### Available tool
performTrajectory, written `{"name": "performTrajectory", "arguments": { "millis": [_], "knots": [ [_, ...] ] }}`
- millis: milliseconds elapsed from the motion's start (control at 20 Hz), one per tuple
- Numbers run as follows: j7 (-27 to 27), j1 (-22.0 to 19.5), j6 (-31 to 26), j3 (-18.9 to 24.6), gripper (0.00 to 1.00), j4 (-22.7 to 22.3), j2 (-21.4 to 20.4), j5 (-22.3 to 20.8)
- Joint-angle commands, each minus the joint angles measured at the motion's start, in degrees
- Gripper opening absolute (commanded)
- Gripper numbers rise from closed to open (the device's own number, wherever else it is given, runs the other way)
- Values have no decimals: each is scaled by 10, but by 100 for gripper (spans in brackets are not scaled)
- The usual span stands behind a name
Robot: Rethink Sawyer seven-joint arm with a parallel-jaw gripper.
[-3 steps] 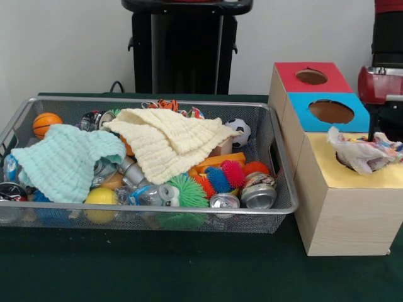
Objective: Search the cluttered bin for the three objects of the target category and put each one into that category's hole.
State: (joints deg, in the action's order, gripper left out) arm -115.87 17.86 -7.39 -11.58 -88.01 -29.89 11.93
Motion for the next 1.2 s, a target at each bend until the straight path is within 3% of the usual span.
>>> {"name": "performTrajectory", "arguments": {
  "millis": [50,450,650,1000,1050,1200],
  "knots": [
    [-111,3,36,16,100,-62,37,-1],
    [-107,-4,66,28,100,-72,45,-9],
    [-98,-23,64,46,100,-86,30,-18],
    [-78,-48,25,67,100,-111,-15,-20],
    [-65,-60,-6,73,100,-122,-47,-20],
    [-47,-81,-35,85,100,-137,-81,-22]
  ]
}}
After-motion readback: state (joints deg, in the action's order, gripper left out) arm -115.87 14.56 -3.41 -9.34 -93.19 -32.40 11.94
